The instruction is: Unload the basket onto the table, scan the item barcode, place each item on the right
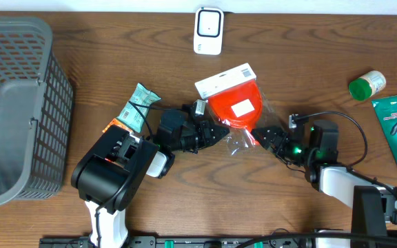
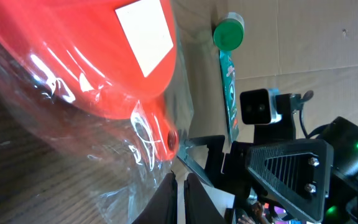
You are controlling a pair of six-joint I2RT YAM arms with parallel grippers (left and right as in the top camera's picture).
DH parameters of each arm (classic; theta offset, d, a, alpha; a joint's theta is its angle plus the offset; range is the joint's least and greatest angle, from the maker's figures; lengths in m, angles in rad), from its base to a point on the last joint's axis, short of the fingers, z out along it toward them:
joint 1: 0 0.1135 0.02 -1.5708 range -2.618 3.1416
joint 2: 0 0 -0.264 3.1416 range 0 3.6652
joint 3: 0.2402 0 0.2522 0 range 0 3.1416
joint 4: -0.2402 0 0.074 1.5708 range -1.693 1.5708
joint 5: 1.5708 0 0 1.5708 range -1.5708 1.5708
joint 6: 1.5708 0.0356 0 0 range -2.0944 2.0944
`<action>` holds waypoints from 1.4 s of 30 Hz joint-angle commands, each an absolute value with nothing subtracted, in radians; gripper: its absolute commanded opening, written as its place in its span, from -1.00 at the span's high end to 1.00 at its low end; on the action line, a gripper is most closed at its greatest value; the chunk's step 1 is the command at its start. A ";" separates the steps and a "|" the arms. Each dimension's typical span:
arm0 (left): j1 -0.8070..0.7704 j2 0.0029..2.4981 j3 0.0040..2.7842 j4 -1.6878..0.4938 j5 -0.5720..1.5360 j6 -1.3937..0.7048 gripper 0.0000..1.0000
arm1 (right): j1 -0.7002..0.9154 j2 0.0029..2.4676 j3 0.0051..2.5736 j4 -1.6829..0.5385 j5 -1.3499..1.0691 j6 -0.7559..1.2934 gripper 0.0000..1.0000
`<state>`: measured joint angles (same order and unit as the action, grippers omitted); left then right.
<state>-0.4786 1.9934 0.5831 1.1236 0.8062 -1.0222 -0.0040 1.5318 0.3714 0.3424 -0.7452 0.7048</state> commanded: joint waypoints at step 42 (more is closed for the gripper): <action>-0.270 1.967 0.580 0.857 0.859 -0.846 -0.15 | -0.130 1.671 0.527 0.082 -0.614 0.441 -0.98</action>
<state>-0.2756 1.9671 0.5838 0.8715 0.8856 -0.8787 -0.1696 1.6127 0.5213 0.1020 -0.8261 0.4767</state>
